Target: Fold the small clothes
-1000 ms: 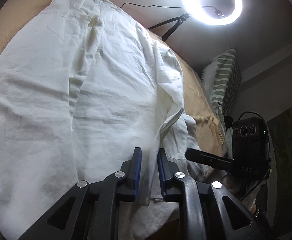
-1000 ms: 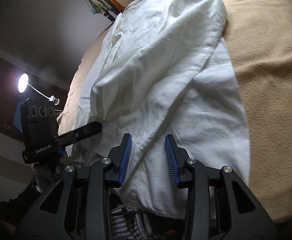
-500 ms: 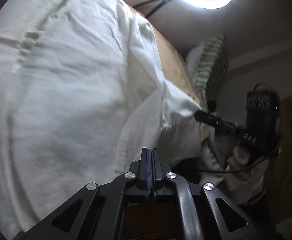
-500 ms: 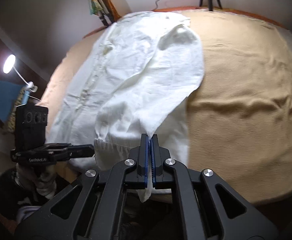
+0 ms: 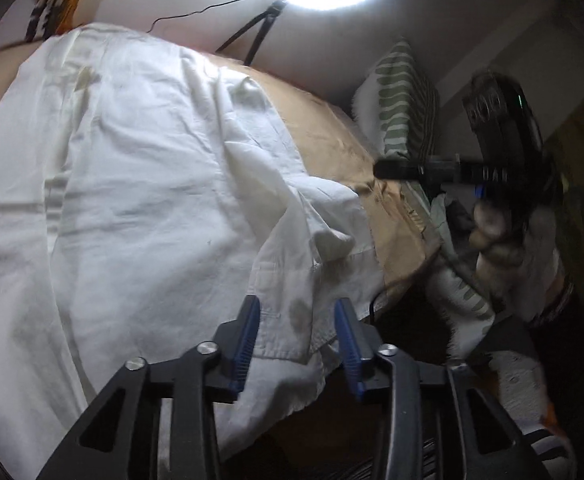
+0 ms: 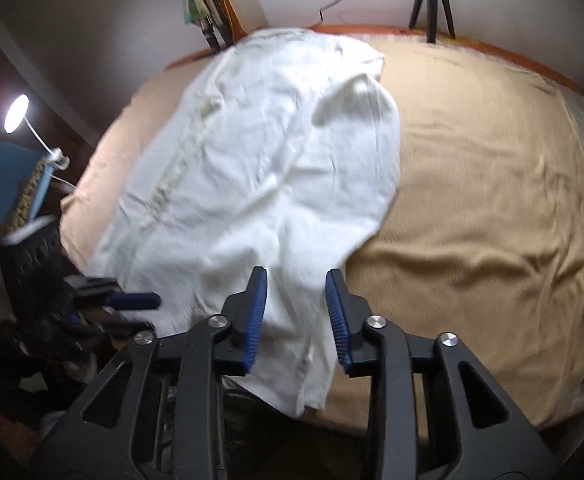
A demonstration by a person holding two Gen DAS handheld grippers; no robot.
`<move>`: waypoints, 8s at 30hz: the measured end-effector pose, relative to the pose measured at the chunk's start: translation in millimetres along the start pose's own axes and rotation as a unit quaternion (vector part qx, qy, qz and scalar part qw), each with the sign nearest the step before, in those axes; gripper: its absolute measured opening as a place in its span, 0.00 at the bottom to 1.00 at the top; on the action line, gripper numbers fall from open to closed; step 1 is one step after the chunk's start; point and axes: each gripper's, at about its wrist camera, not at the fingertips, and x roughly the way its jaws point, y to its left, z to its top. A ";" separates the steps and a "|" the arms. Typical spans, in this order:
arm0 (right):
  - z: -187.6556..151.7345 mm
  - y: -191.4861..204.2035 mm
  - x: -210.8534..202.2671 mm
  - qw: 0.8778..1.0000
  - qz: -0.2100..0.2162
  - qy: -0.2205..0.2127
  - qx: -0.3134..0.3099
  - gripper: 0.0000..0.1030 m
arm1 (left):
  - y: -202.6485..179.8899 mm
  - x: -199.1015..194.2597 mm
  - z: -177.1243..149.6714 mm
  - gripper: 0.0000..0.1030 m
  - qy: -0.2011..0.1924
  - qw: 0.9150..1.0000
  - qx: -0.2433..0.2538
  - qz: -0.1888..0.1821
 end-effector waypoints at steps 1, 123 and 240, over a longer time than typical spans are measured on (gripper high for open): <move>2.8 2.7 2.5 1.000 -0.009 0.002 -0.007 0.32 | -1.4 4.2 -0.3 0.41 0.002 1.000 0.005 0.007; 134.7 -5.4 101.2 0.990 -0.135 -0.013 0.029 0.05 | -9.1 -9.0 -25.7 0.03 -0.106 0.989 -0.087 -0.051; -106.9 49.0 87.6 0.967 0.173 0.071 0.173 0.13 | 132.9 -145.1 -93.9 0.06 -0.015 0.977 -0.208 0.050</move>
